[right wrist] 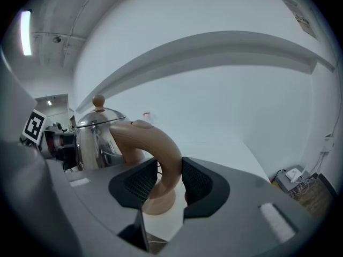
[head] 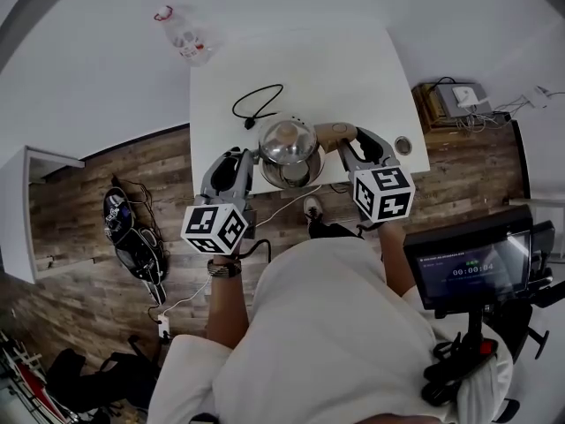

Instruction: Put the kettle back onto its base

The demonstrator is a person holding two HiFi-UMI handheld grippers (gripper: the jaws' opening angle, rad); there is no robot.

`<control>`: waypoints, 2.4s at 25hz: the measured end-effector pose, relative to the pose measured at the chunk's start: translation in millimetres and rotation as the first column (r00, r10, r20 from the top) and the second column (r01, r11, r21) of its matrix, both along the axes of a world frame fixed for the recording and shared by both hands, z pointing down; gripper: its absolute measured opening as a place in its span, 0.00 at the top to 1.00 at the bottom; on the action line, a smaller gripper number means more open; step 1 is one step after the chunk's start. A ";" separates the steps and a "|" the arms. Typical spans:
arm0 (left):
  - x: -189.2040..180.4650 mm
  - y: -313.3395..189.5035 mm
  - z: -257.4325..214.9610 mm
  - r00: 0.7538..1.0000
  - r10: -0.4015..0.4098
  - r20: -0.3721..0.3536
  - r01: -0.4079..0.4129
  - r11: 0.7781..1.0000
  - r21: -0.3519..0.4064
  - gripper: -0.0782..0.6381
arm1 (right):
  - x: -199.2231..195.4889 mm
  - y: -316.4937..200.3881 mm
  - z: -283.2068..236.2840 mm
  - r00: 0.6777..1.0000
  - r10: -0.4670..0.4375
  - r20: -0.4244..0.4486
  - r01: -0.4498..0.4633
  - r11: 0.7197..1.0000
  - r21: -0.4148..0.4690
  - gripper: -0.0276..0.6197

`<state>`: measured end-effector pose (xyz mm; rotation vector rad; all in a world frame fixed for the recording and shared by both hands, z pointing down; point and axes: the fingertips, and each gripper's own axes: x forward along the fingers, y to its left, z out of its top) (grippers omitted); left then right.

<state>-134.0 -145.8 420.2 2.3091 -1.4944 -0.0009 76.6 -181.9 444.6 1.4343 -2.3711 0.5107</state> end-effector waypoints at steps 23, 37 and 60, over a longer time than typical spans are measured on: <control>1.6 -44.1 72.1 0.995 -0.045 0.090 0.058 0.988 -0.143 0.76 | -3.2 -52.4 85.7 0.992 -0.108 -0.066 0.099 0.987 -0.123 0.73; -17.6 -72.8 115.9 0.996 -0.044 0.079 0.061 0.972 -0.227 0.77 | -21.5 -76.0 123.5 0.979 -0.161 -0.123 0.136 0.973 -0.189 0.73; -4.4 -66.7 128.3 0.998 -0.020 0.067 0.036 0.967 -0.254 0.77 | -8.1 -67.3 130.6 0.974 -0.165 -0.153 0.132 0.970 -0.207 0.73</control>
